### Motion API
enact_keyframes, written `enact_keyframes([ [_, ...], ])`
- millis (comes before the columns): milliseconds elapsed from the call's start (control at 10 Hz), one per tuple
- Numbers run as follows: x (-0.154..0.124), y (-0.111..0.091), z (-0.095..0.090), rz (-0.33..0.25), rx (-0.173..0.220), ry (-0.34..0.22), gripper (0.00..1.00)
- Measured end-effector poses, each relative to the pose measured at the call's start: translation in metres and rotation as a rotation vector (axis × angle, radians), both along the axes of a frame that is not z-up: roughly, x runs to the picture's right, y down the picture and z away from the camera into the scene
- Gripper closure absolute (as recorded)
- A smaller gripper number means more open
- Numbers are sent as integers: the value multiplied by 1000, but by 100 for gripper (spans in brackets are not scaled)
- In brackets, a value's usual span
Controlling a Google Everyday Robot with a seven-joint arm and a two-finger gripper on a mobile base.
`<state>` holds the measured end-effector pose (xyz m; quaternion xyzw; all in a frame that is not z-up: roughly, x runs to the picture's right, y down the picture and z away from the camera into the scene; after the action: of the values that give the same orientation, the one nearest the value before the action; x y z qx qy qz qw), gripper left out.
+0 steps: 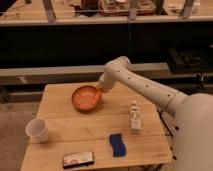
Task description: Place the pepper in the ceramic bowl
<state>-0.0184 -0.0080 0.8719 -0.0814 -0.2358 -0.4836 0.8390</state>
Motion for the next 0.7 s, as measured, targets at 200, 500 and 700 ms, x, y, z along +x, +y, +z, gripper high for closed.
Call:
enact_keyframes([
  [200,-4,4,1,9,-2,10,99],
  [500,-12,4,11,16,-9,22,99],
  [700,-12,5,12,16,-8,22,99],
])
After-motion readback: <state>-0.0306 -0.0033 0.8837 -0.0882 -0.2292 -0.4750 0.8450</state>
